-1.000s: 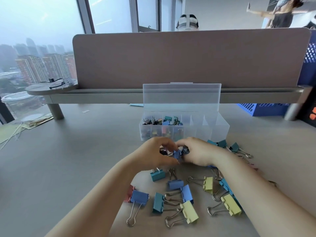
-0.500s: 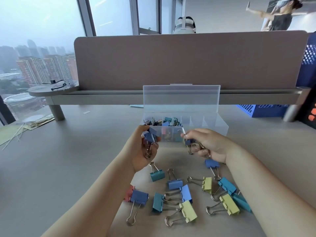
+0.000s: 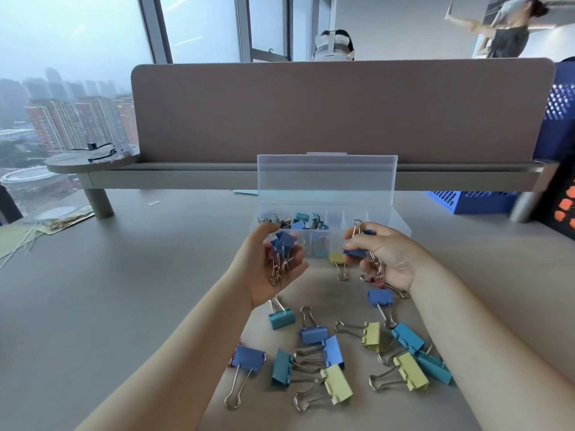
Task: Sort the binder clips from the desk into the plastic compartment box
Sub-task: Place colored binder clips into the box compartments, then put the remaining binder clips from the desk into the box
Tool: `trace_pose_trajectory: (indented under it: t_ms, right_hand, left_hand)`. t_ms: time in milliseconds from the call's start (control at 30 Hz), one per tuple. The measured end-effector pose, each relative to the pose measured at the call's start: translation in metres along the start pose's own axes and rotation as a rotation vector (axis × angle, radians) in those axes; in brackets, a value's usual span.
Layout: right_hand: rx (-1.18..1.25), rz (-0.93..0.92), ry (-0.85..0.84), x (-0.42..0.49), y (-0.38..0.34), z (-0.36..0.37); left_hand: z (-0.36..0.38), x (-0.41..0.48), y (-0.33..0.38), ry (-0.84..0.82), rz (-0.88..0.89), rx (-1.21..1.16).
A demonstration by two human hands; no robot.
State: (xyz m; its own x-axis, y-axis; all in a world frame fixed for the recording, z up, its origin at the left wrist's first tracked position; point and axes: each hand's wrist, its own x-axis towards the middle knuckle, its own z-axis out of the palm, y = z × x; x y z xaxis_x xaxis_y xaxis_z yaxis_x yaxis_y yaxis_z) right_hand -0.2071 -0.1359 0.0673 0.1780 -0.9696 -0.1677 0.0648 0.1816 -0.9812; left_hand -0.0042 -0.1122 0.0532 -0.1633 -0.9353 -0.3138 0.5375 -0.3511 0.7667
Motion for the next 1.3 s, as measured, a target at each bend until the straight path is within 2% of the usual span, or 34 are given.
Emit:
trace_pose_trajectory:
  t_ms: [67, 133, 233, 333, 500, 633, 767, 867, 933, 967, 1067, 1133, 1200, 1300]
  right_hand:
    - [-0.07, -0.012, 0.035, 0.001, -0.003, -0.001]
    - [-0.235, -0.037, 0.085, 0.001, -0.007, -0.007]
    - [-0.801, -0.096, 0.139, -0.001, -0.01, -0.024]
    - [-1.184, -0.036, 0.184, -0.004, -0.007, -0.038]
    - [-1.337, 0.034, 0.18, -0.005, -0.002, -0.039]
    - [-1.372, 0.035, 0.162, 0.0, 0.004, -0.038]
    - [-1.296, 0.036, 0.124, -0.001, 0.0, -0.044]
    - [-1.101, 0.009, 0.108, -0.002, -0.006, -0.052]
    - [-0.875, 0.019, 0.09, -0.003, -0.009, -0.053]
    - [-0.738, 0.024, 0.081, -0.002, -0.011, -0.053]
    - [-0.372, 0.008, 0.061, 0.001, -0.015, -0.05]
    - [-0.229, -0.001, 0.017, 0.002, -0.019, -0.043]
    - [-0.186, -0.012, -0.031, 0.008, -0.028, -0.034]
    - [-0.267, -0.015, -0.026, 0.029, -0.048, -0.024]
  left_hand:
    - [0.011, 0.006, -0.004, 0.041, 0.022, 0.184]
    - [0.024, 0.015, -0.011, 0.115, 0.08, 0.581]
    - [0.042, 0.031, -0.025, 0.221, 0.214, 1.148]
    - [0.058, 0.041, -0.035, 0.316, 0.287, 1.429]
    - [0.063, 0.05, -0.052, 0.527, 0.325, 1.739]
    - [0.063, 0.055, -0.059, 0.599, 0.362, 1.78]
    - [0.065, 0.056, -0.061, 0.629, 0.373, 1.844]
    - [0.065, 0.054, -0.057, 0.583, 0.336, 1.797]
    - [0.069, 0.051, -0.051, 0.5, 0.258, 1.643]
    - [0.069, 0.051, -0.047, 0.427, 0.209, 1.464]
    - [0.074, 0.039, -0.024, 0.162, 0.0, 0.703]
    - [0.075, 0.037, -0.006, 0.067, -0.049, 0.451]
    - [0.078, 0.044, 0.013, 0.046, -0.038, 0.386]
    - [0.085, 0.062, 0.034, 0.122, 0.006, 0.479]
